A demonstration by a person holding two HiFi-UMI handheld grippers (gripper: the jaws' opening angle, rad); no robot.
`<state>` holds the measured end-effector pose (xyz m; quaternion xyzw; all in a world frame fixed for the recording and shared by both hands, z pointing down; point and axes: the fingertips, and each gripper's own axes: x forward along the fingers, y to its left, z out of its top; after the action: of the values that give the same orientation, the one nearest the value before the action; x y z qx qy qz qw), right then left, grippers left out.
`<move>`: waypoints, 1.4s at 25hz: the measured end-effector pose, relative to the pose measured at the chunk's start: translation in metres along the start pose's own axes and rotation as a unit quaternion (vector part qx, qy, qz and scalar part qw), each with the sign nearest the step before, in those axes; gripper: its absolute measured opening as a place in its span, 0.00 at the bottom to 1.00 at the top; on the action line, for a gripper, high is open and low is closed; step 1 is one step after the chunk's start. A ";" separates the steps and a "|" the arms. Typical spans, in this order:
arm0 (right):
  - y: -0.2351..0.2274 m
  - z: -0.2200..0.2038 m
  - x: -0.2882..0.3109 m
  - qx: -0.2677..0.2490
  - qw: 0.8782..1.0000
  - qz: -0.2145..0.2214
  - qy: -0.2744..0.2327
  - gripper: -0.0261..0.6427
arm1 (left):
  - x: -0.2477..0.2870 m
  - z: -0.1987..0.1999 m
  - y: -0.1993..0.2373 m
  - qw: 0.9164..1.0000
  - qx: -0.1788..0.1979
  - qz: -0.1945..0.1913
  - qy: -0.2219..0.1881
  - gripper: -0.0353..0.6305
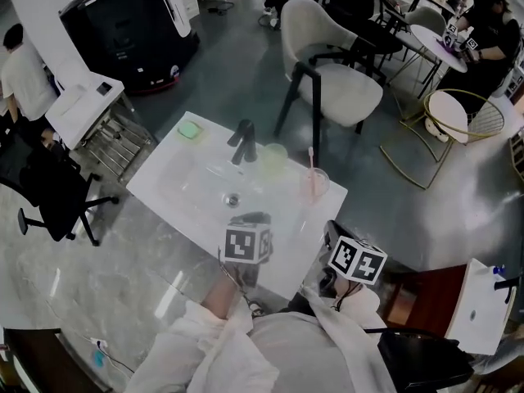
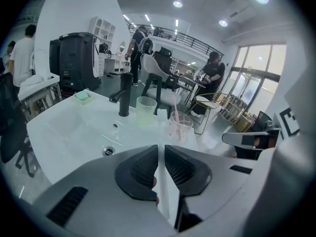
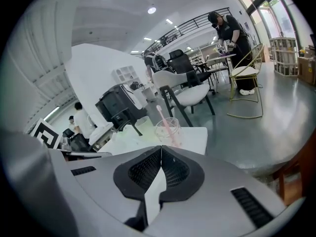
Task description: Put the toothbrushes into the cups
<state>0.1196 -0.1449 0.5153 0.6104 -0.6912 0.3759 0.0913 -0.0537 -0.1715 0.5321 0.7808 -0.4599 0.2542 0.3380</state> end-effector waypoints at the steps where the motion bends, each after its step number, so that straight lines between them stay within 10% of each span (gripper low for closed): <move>1: -0.002 0.001 0.001 -0.001 1.000 -0.001 0.002 0.08 | 0.001 0.004 0.002 1.000 -0.002 0.001 -0.002 0.12; 35: -0.127 0.069 0.088 0.039 0.997 -0.055 0.046 0.08 | 0.128 0.213 0.049 0.994 -0.051 0.024 -0.093 0.12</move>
<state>0.2376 -0.2532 0.5698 0.6325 -0.6367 0.4244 0.1199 -0.0221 -0.4210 0.5002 0.7716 -0.5204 0.1649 0.3264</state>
